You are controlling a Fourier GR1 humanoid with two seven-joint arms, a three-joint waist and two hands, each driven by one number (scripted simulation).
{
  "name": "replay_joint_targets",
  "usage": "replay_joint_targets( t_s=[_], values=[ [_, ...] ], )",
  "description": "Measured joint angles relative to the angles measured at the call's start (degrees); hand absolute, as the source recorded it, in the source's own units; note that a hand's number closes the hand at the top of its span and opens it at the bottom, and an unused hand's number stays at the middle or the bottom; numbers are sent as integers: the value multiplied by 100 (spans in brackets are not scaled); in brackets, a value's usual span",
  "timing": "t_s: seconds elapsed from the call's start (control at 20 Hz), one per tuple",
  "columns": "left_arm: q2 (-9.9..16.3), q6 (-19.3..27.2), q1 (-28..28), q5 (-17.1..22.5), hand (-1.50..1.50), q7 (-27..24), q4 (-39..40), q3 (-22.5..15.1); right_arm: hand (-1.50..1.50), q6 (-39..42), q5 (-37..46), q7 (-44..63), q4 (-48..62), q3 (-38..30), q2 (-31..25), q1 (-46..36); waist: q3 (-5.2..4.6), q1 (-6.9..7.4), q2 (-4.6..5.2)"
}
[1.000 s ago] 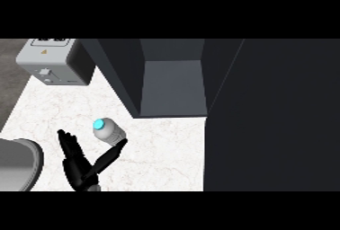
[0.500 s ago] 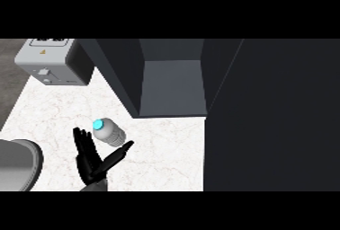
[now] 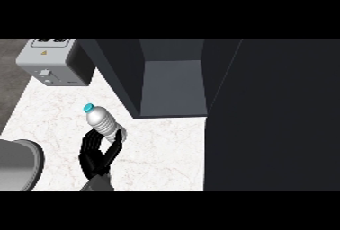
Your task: Pick up the bottled water, place it into the cabinet and close the cabinet
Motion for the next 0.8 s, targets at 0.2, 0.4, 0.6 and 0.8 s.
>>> replay_joint_targets(
  t_s=[0.2, 0.4, 0.6, 0.8],
  values=[
    [1, -295, -122, 195, 150, -184, 244, 14, -150, -5, 13, 21, 10, -34, -8, -39, 31, 27, -22],
    [21, -423, -241, 205, 150, -262, 420, -35, -150, 40, 16, -32, 0, -35, -28, 22, 58, 32, -33],
    [198, -934, -201, -195, 150, -82, 460, -455, -150, 97, 37, -175, 46, -72, -29, 104, 35, 17, -27],
    [407, -1682, -87, -741, 150, 165, 346, -1113, -150, 61, 62, -171, 67, 7, 17, 68, 18, 45, -22]
  ],
)
